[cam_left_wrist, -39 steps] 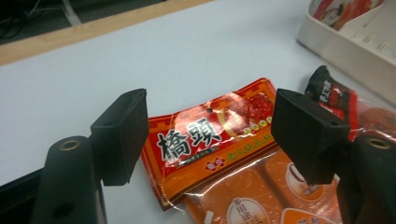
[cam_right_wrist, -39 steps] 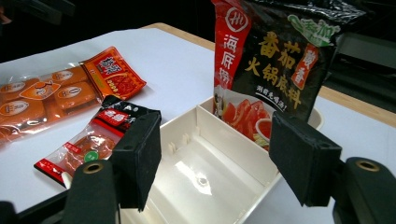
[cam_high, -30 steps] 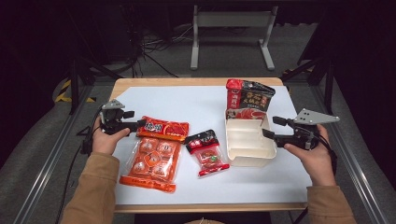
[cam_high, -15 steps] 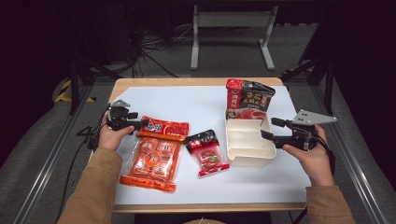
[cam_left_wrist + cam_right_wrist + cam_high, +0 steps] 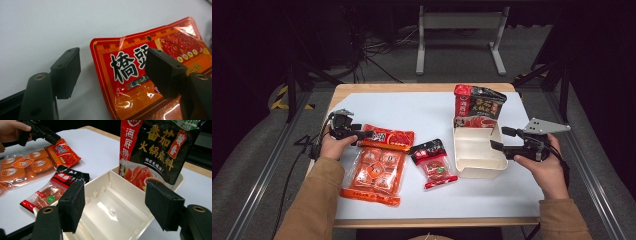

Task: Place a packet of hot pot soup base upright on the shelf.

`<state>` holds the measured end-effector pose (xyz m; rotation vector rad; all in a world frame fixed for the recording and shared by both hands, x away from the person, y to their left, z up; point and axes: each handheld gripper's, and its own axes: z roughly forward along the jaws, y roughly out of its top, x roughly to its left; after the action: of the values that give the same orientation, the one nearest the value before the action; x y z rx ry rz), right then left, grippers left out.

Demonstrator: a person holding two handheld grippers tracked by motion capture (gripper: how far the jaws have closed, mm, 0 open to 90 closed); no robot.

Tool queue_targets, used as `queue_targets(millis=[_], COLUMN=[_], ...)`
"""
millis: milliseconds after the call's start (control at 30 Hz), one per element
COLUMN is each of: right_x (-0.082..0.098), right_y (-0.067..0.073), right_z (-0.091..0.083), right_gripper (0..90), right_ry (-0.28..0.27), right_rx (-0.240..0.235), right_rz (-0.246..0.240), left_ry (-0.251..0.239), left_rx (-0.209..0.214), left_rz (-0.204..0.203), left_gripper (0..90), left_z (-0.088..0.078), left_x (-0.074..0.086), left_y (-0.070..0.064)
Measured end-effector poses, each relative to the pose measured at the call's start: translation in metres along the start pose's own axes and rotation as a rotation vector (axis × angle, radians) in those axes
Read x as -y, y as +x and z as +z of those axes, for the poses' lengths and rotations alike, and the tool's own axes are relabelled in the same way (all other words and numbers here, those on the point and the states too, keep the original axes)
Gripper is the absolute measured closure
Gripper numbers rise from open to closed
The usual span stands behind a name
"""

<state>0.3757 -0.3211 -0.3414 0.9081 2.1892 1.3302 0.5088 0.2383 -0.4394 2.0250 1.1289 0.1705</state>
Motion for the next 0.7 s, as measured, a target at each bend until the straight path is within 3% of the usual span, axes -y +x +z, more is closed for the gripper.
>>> queue_targets(millis=[200,367,533,700], right_x=[0.0004,0.0007,0.0007,0.0005], right_y=[0.0008,0.0005,0.0013,0.0018], right_z=[0.0020,0.0021,0.0033,0.0027], right_gripper=[32.2,32.7,32.7,33.6], right_ry=[0.006,0.005,0.012,0.006], right_rx=[-0.002,-0.004,-0.012,-0.020], right_rz=[-0.001,0.001,-0.004,-0.005], left_ry=[0.023,0.031,0.015,-0.022], left_rx=[0.001,0.035,0.049,0.094], left_rz=[-0.002,0.012,0.027,0.043], left_gripper=[29.9,30.1,30.2,31.5], left_z=[0.0043,0.0070,0.0087,0.0067], left_x=[0.0010,0.0012,-0.0003,-0.0013], left_y=[0.0000,-0.0024,-0.0053,-0.0071])
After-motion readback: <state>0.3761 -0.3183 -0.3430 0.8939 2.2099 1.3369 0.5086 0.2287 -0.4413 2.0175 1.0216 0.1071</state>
